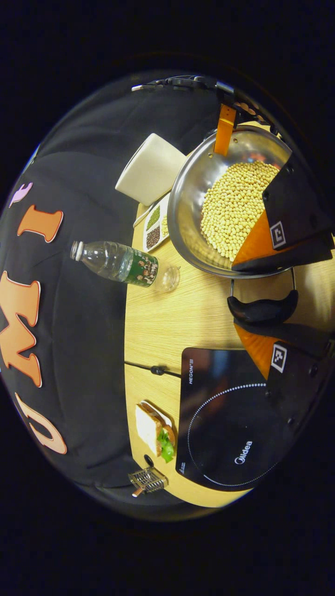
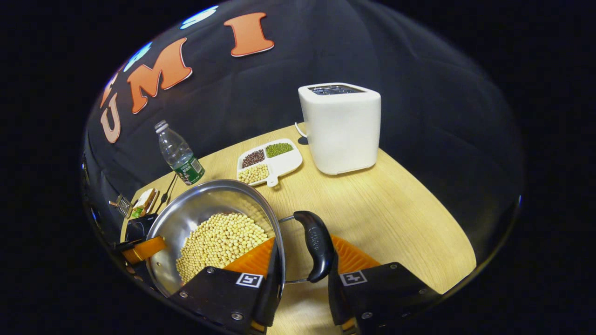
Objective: First push the handle of the pot to place it horizontally, then grasp the pot with both hands and set it on the induction cooktop.
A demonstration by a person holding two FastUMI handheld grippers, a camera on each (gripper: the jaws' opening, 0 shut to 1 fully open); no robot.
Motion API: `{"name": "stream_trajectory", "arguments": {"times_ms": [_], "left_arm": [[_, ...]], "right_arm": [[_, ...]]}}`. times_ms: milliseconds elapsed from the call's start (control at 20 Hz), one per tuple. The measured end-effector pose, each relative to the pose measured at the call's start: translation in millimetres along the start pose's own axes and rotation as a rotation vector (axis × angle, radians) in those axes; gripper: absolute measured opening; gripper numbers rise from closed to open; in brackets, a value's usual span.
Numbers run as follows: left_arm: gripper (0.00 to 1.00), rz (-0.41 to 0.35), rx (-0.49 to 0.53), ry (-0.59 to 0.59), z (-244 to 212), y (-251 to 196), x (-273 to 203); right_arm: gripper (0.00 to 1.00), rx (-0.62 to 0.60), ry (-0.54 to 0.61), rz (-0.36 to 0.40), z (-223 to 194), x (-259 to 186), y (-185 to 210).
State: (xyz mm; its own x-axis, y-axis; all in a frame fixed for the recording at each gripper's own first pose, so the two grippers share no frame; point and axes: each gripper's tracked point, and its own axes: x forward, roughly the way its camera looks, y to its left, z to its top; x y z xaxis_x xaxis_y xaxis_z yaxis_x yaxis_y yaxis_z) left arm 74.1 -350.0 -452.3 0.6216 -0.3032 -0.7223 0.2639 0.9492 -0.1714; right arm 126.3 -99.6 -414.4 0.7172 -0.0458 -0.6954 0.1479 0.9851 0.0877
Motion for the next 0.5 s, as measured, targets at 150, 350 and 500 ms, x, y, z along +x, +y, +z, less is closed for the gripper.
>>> {"name": "stream_trajectory", "arguments": {"times_ms": [150, 350, 500], "left_arm": [[0.60, -0.004, -0.009, -0.034, 16.2, 7.2, -24.9], [0.60, 0.009, -0.007, -0.079, 42.7, 33.4, -59.6], [0.58, 0.028, -0.010, -0.104, 57.0, 61.8, -83.6]], "right_arm": [[0.46, 0.003, -0.026, 0.012, 13.5, -24.0, 16.2], [0.46, -0.004, -0.063, 0.042, 27.0, -49.0, 52.2], [0.46, -0.011, -0.075, 0.069, 32.5, -61.3, 85.8]]}}
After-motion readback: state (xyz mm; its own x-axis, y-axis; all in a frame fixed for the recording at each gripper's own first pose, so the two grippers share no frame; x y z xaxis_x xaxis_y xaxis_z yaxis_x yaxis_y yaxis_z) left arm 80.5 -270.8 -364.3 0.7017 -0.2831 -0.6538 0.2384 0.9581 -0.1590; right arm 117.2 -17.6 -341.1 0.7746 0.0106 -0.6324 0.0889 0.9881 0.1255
